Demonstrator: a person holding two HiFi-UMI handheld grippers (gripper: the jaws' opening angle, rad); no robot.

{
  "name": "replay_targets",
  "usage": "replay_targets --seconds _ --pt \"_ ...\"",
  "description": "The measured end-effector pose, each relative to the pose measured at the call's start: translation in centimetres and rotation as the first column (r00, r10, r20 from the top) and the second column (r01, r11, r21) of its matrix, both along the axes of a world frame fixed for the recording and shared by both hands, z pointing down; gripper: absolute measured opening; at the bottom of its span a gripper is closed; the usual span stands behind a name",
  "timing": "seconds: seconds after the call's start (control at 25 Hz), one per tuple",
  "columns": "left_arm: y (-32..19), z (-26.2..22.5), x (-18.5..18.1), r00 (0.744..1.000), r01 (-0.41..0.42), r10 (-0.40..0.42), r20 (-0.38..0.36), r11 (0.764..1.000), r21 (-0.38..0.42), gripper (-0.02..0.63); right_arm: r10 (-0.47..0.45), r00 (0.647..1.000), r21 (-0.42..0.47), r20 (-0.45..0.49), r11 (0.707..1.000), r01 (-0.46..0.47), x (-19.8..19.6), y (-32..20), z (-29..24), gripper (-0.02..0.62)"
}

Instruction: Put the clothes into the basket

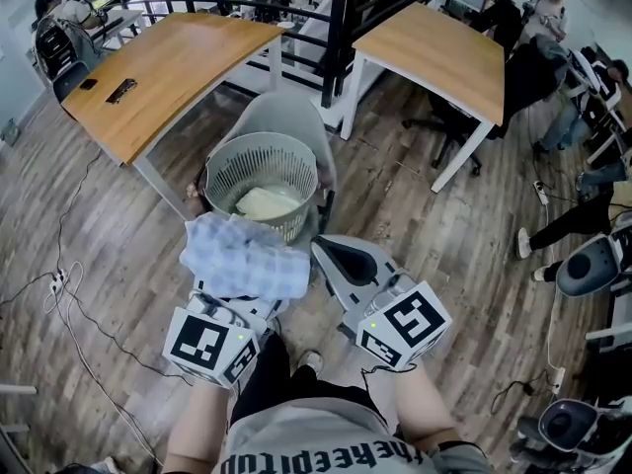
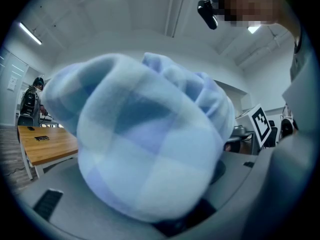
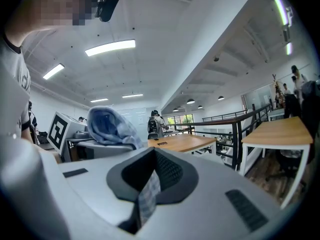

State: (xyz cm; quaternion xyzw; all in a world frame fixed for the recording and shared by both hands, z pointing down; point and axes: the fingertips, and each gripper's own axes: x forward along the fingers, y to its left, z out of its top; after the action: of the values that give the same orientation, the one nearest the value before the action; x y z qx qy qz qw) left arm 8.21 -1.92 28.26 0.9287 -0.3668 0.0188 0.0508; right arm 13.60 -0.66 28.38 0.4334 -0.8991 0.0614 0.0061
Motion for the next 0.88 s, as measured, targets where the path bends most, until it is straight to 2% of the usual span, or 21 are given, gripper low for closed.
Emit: replay_targets --seconds 0.88 --pt "-9.2 0.5 -3.3 0.999 -0.042 0.041 -0.003 0.999 -0.024 0.313 0.038 0.999 -0.032 -0.002 0.999 -0.038 -3.5 -8.9 0.7 0.009"
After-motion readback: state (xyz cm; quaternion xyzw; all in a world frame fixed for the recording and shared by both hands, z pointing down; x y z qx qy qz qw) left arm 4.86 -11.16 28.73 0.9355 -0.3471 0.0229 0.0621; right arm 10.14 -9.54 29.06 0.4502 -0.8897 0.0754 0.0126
